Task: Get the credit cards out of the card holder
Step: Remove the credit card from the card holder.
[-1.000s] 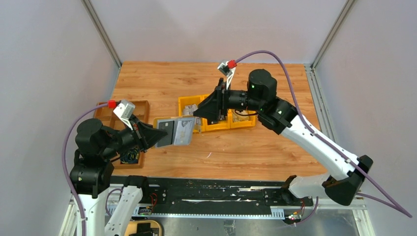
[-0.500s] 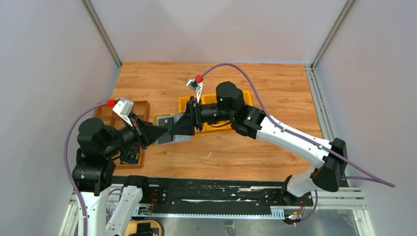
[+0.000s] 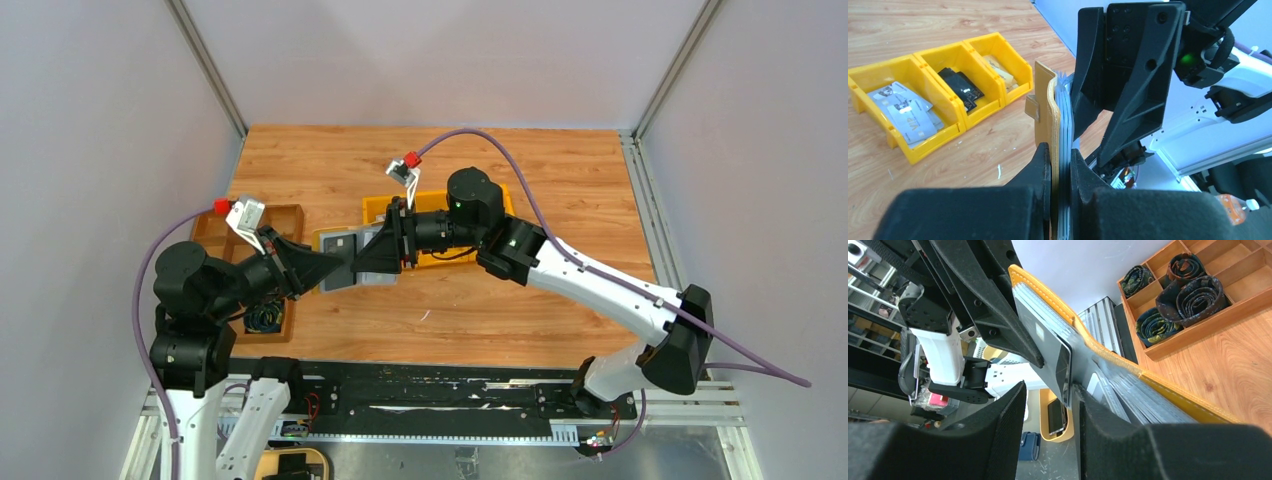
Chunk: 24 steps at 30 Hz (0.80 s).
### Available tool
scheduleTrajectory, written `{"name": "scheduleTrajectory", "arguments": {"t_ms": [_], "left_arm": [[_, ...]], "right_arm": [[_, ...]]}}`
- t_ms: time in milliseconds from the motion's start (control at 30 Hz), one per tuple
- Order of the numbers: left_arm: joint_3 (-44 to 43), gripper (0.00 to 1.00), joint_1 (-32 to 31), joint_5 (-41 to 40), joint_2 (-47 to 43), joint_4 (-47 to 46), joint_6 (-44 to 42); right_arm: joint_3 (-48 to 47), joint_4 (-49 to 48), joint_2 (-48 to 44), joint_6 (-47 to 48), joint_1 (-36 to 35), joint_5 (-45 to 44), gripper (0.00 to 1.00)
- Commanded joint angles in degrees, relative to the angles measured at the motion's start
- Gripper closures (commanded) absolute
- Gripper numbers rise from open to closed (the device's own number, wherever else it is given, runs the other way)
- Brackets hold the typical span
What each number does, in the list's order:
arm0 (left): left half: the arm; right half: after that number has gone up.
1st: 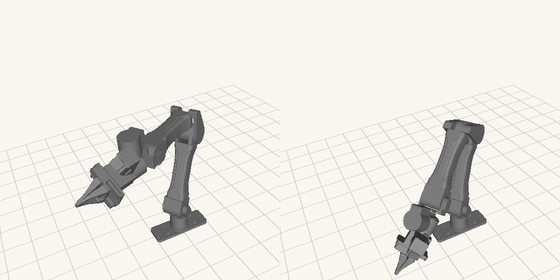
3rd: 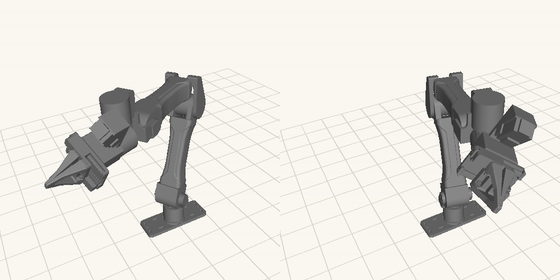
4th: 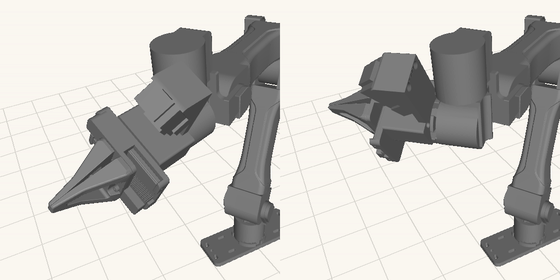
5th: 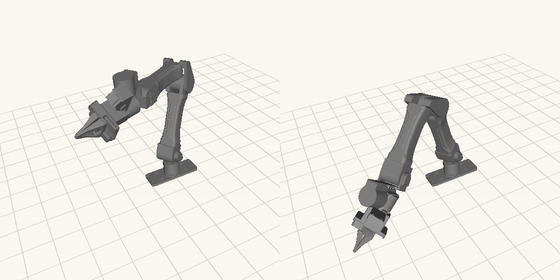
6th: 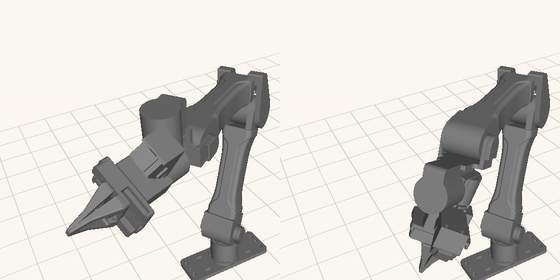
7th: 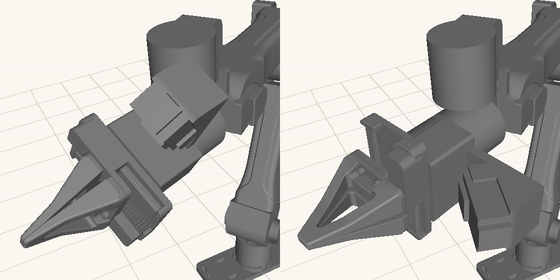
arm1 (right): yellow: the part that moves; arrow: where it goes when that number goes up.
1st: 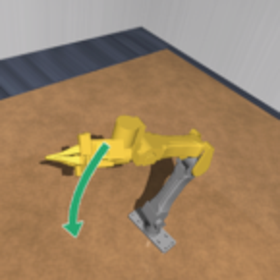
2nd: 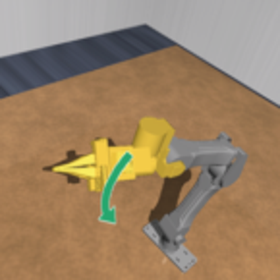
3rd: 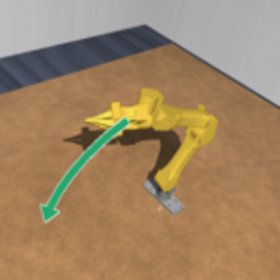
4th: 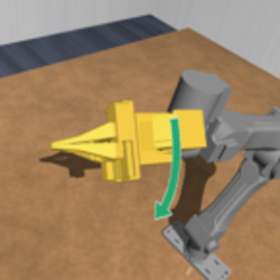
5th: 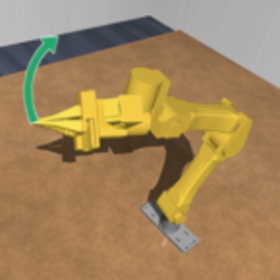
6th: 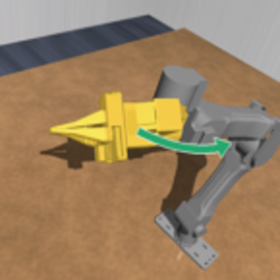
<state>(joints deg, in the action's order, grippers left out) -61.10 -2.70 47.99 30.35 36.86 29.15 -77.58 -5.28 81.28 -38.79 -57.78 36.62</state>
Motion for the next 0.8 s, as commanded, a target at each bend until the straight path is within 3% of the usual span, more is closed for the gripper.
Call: {"name": "scheduleTrajectory", "arguments": {"t_ms": [0, 133, 300, 433, 500, 633, 767], "left_arm": [[1.2, 0.99, -0.2, 7.1, -1.8, -9.5, 6.5], [4.0, 0.90, -0.2, 9.0, -2.4, -14.0, 10.0], [7.4, 0.67, -0.2, 12.6, -2.4, -21.5, 17.2], [8.0, 0.58, -0.2, 14.6, -1.9, -23.2, 19.7], [8.0, 0.56, -0.2, 15.2, -1.6, -23.3, 20.3], [8.1, 0.58, -0.2, 15.9, -1.1, -24.7, 22.5], [7.1, 0.69, -0.2, 14.4, -1.1, -23.0, 21.1]], "right_arm": [[1.2, -5.1, 3.1, -3.6, -0.3, 1.4, 0.61], [3.0, -12.8, 3.5, -8.2, -0.3, 4.6, 0.73], [6.2, -21.8, 3.1, -13.6, -0.2, 7.5, 0.87], [9.0, -28.0, 2.6, -17.2, 0.3, 9.0, 0.95], [10.1, -30.4, 2.2, -18.1, 0.4, 9.7, 1.00], [12.1, -32.1, 1.3, -19.2, 0.6, 9.8, 1.00], [14.2, -33.2, -0.1, -19.6, 0.9, 8.7, 1.00]]}}
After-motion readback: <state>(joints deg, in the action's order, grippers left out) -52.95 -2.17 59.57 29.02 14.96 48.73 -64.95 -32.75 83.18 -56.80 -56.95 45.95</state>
